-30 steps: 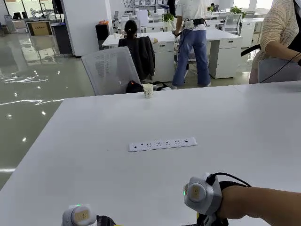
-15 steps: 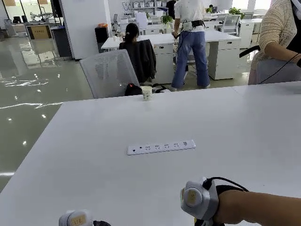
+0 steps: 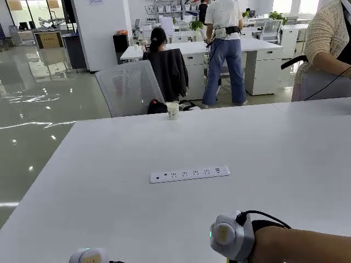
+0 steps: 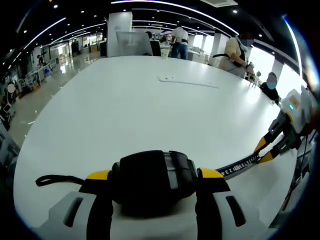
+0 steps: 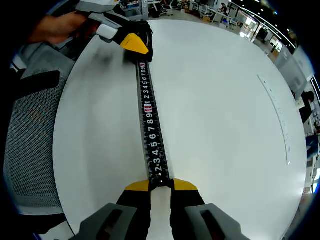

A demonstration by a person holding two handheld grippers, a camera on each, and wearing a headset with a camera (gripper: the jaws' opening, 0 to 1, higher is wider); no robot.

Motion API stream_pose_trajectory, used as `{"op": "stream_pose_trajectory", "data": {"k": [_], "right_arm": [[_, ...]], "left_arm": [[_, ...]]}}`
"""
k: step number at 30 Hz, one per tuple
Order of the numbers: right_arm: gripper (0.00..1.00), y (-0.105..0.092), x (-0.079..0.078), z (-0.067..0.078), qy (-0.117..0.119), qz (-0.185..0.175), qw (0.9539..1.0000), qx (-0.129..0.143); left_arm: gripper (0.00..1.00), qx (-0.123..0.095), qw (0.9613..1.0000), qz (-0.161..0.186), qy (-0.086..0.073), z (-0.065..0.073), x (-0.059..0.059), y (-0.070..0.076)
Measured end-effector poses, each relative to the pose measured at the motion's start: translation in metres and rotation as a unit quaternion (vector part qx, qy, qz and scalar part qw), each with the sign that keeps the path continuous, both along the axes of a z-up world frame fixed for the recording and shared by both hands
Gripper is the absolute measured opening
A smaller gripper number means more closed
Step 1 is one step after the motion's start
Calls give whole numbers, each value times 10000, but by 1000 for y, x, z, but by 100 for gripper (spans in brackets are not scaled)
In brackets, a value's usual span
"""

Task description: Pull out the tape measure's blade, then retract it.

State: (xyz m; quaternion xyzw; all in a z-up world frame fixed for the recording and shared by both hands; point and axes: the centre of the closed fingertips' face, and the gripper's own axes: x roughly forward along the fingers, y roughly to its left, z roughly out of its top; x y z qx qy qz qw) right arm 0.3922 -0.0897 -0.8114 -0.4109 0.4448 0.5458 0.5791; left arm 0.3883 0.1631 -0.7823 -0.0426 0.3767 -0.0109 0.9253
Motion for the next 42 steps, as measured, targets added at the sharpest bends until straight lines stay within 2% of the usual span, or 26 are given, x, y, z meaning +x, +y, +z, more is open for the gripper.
{"op": "stream_pose_trajectory", "data": {"k": [42], "right_arm": [[11, 20, -2, 0, -1, 26, 10000, 52]], "left_arm": [[62, -20, 10000, -83, 41, -1, -2, -2]]}}
